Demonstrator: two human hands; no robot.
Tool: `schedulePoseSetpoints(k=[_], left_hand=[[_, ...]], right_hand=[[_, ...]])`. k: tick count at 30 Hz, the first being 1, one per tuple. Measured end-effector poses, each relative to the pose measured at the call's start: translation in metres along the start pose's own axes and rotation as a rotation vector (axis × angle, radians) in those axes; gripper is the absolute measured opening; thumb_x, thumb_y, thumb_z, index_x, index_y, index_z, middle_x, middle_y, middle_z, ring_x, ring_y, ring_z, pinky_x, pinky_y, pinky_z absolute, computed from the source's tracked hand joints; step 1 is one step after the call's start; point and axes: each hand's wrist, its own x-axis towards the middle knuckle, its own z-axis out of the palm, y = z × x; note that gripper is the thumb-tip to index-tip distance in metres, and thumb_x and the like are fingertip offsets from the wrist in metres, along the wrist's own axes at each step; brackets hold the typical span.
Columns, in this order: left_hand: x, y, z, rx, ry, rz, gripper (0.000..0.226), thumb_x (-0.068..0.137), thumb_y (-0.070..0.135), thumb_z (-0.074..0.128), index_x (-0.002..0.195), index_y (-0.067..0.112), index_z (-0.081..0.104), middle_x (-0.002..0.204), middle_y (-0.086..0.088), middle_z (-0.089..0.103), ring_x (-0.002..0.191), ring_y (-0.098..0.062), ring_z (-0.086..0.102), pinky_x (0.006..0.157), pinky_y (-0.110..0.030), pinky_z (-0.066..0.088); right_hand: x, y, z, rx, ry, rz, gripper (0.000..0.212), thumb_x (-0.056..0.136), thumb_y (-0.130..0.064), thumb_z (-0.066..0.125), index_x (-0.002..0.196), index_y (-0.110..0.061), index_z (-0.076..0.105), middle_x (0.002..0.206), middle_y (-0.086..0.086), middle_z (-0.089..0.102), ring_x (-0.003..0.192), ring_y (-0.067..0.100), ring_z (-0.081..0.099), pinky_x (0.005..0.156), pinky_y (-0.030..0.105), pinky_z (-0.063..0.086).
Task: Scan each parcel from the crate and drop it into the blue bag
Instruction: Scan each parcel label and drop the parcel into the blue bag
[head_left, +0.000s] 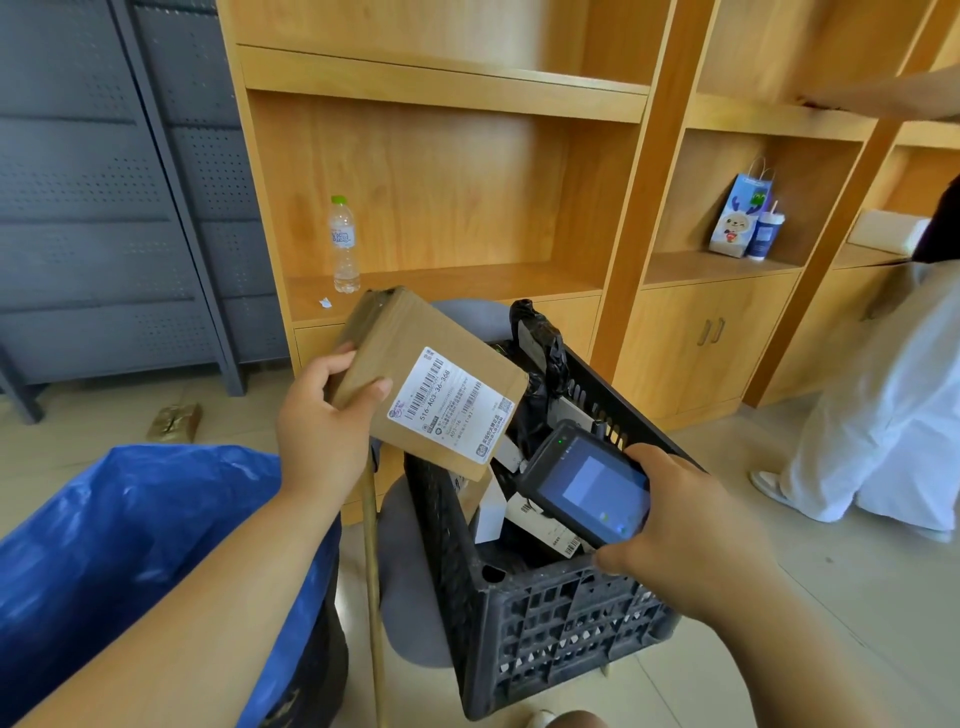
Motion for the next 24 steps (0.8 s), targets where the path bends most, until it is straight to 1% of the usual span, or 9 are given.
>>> schedulePoseSetpoints(k=[4,6,9,10,12,14,16,21,24], left_hand=[[-0.001,0.0,-0.004,0.018,0.014,0.014,0.032,0.084,0.024,0.071,0.114,0.022,0.06,0.125,0.004,0.06,0.104,-0.009,0.056,0.073,-0.014,0.044],[-0.002,-0.001,-0.007,0.033,0.018,0.015,0.033,0.084,0.025,0.07,0.115,0.021,0.059,0.125,0.004,0.06,0.105,-0.012,0.056,0.075,-0.018,0.046],[-0.003,-0.001,-0.013,0.035,0.026,0.007,0.035,0.085,0.023,0.07,0.117,0.018,0.059,0.126,0.002,0.06,0.109,-0.015,0.057,0.082,-0.028,0.051],[-0.003,-0.002,-0.015,0.029,0.03,0.003,0.036,0.085,0.023,0.07,0.118,0.016,0.059,0.126,0.001,0.06,0.109,-0.015,0.057,0.081,-0.026,0.05],[-0.003,-0.003,-0.022,0.024,0.041,0.002,0.037,0.085,0.022,0.07,0.119,0.015,0.06,0.123,0.002,0.06,0.106,-0.012,0.056,0.075,-0.016,0.046],[-0.003,-0.007,-0.033,0.026,0.064,-0.011,0.037,0.085,0.023,0.07,0.119,0.016,0.06,0.118,0.005,0.06,0.098,-0.004,0.056,0.069,-0.01,0.042],[-0.003,-0.016,-0.05,0.021,0.097,-0.05,0.035,0.084,0.025,0.07,0.117,0.019,0.06,0.113,0.009,0.061,0.092,0.001,0.057,0.066,-0.006,0.042],[-0.012,-0.056,-0.116,0.007,0.243,-0.202,0.028,0.082,0.03,0.072,0.107,0.034,0.06,0.105,0.014,0.065,0.098,-0.004,0.061,0.075,-0.018,0.044],[-0.024,-0.084,-0.159,0.069,0.361,-0.318,0.028,0.081,0.031,0.072,0.107,0.032,0.061,0.107,0.01,0.067,0.1,-0.011,0.062,0.08,-0.024,0.045]], right_hand=[[-0.003,-0.002,-0.001,-0.016,0.004,0.002,0.086,0.055,-0.051,0.075,0.127,-0.028,0.035,0.098,-0.01,0.047,0.085,0.012,0.046,0.066,0.028,0.044],[-0.004,-0.004,0.0,-0.037,0.006,0.004,0.09,0.055,-0.053,0.074,0.131,-0.028,0.032,0.104,-0.009,0.05,0.084,0.011,0.044,0.065,0.027,0.04],[-0.005,-0.007,0.0,-0.044,0.007,-0.003,0.088,0.056,-0.053,0.074,0.129,-0.026,0.034,0.099,-0.01,0.047,0.083,0.013,0.044,0.064,0.027,0.039],[-0.005,-0.008,0.0,-0.045,0.007,-0.01,0.088,0.056,-0.053,0.074,0.13,-0.026,0.034,0.099,-0.01,0.047,0.083,0.013,0.044,0.064,0.027,0.039],[-0.005,-0.013,0.0,-0.032,0.004,-0.029,0.093,0.056,-0.054,0.074,0.133,-0.026,0.032,0.108,-0.01,0.05,0.087,0.013,0.047,0.067,0.028,0.041],[-0.004,-0.022,0.003,-0.002,-0.001,-0.058,0.095,0.056,-0.054,0.075,0.135,-0.026,0.03,0.116,-0.008,0.051,0.094,0.015,0.052,0.068,0.028,0.042],[-0.001,-0.035,0.007,0.021,-0.004,-0.098,0.096,0.056,-0.054,0.076,0.136,-0.026,0.03,0.118,-0.008,0.052,0.094,0.016,0.052,0.066,0.028,0.04],[0.005,-0.074,0.024,0.068,-0.049,-0.204,0.087,0.055,-0.051,0.078,0.127,-0.026,0.036,0.104,-0.008,0.049,0.084,0.015,0.048,0.063,0.029,0.044],[0.006,-0.099,0.037,0.071,-0.075,-0.258,0.082,0.055,-0.05,0.079,0.122,-0.026,0.038,0.099,-0.009,0.046,0.08,0.014,0.045,0.059,0.028,0.039]])
